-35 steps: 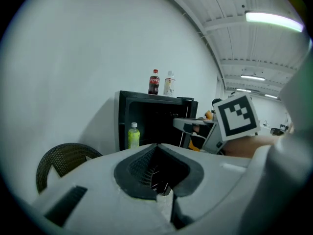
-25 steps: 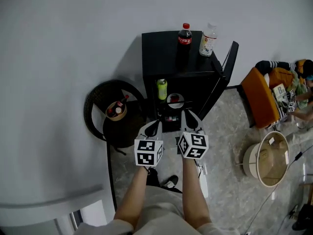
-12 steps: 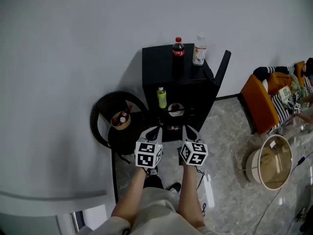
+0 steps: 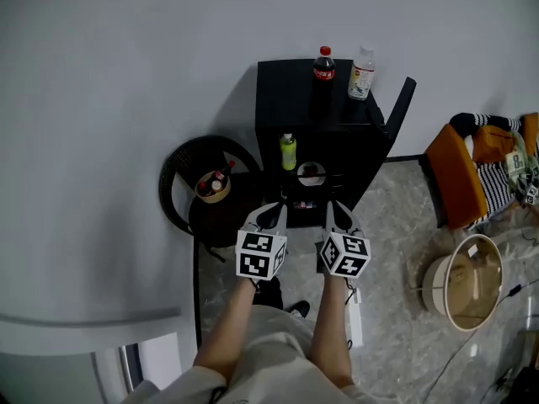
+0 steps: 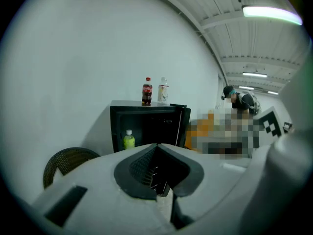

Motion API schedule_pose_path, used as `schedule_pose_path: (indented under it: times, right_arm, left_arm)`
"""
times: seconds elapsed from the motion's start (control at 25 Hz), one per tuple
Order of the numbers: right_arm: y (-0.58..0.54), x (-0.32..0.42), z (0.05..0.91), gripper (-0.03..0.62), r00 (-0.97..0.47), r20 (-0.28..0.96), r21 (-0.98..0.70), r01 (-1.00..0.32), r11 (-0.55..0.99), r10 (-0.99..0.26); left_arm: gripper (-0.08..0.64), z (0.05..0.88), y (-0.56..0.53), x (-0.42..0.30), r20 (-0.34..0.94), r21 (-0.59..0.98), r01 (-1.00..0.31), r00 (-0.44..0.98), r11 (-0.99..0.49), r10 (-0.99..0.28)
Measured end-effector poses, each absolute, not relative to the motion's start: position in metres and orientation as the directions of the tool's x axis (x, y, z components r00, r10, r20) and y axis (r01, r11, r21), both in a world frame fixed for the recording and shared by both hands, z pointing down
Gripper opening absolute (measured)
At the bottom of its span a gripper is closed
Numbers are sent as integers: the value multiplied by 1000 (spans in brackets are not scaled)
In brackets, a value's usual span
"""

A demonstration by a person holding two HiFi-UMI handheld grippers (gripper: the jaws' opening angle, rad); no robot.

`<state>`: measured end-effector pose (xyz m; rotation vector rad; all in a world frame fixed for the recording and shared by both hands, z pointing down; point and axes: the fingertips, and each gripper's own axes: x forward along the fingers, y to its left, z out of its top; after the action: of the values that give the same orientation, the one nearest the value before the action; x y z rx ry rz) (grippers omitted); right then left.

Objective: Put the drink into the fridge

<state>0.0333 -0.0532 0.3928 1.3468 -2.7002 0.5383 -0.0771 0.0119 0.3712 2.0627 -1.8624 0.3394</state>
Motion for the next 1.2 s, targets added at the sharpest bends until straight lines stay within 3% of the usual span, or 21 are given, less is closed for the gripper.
schedule_pose_path:
  times: [0.32, 0.76, 1.0, 1.12, 1.2]
  right_arm:
    - [-100, 26, 364, 8, -585, 187, -231, -807, 543, -789]
    - [-198, -20, 265, 9, -578, -11, -202, -798, 568, -816]
    - [-246, -41, 237, 11, -570, 4, -144, -813, 564, -822]
    - [-267, -50, 232, 32, -566, 15, -144, -817, 559, -824]
    - [-279, -58, 232, 80, -579, 25, -159, -807, 569, -815]
  left_arm:
    - [9, 324, -50, -90, 304, 75, -991, 132, -114, -944]
    - [9, 271, -164, -132, 253, 63, -989, 149, -137, -956]
    - [9, 245, -220, -139, 234, 76, -977, 212, -200, -949]
    - [9, 234, -240, -144, 229, 70, -970, 243, -233, -943]
    - [9, 230, -253, -150, 224, 76, -965, 263, -252, -938]
